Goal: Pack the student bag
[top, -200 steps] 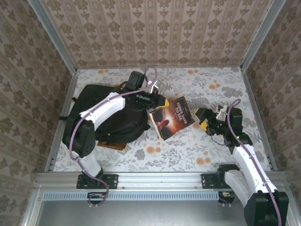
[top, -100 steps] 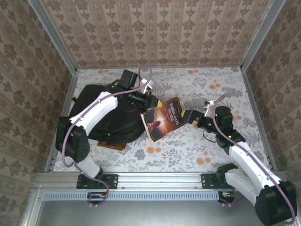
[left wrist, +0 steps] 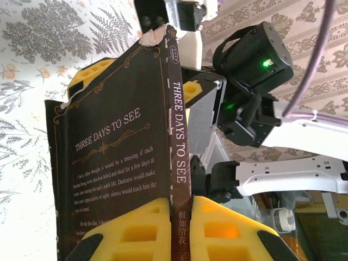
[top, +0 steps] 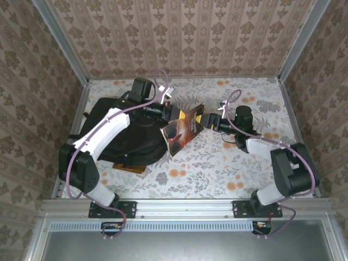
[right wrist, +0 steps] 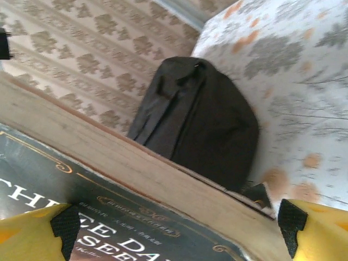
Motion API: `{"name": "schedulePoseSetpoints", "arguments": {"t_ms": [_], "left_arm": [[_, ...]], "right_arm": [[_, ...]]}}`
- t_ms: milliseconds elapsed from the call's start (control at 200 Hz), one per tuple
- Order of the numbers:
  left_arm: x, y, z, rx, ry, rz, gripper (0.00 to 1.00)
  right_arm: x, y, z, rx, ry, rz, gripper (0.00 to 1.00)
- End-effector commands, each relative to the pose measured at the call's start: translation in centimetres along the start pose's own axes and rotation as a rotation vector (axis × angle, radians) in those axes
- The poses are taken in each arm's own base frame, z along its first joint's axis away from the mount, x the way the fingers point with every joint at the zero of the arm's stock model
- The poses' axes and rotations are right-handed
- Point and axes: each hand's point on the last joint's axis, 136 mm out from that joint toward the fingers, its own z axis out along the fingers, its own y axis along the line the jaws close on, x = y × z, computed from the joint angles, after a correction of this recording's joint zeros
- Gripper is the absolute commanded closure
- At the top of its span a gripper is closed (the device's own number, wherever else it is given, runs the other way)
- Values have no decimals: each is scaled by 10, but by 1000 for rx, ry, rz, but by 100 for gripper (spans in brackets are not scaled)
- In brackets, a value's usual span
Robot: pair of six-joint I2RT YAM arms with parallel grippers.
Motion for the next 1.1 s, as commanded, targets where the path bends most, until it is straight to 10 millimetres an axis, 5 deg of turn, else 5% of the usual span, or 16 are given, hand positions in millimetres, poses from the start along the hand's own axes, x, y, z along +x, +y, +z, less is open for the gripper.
{"name": "schedulePoseSetpoints", "arguments": {"t_ms": [0, 245, 410, 455, 510, 580, 650, 785, 1095], "left_arm": [[7, -34, -4, 117, 25, 51, 100], [-5, -14, -15, 61, -30, -13, 100], [-9, -1, -21, 19, -56, -44, 100], [-9, 3, -22, 10, -60, -54, 100], [-8, 7, -22, -6, -60, -68, 94], [-11, 20, -30, -45, -84, -101, 75], [-11, 30, -36, -67, -108, -136, 55], [-15, 40, -40, -3, -166, -206, 37], [-13, 40, -33, 51, -179, -227, 32]], "right_arm": [[-10, 65, 3, -259, 71, -49, 8], [6, 62, 5, -236, 146, 12, 30], [-1, 57, 3, -182, 97, 77, 80], [-3, 52, 1, -145, 76, 93, 85], [-5, 49, -2, -108, 51, 98, 90], [-8, 51, -6, -90, 20, 101, 97], [-12, 51, -11, -73, -14, 126, 100], [-23, 60, -23, -74, -96, 176, 100], [-38, 63, -39, -57, -224, 296, 100]]}}
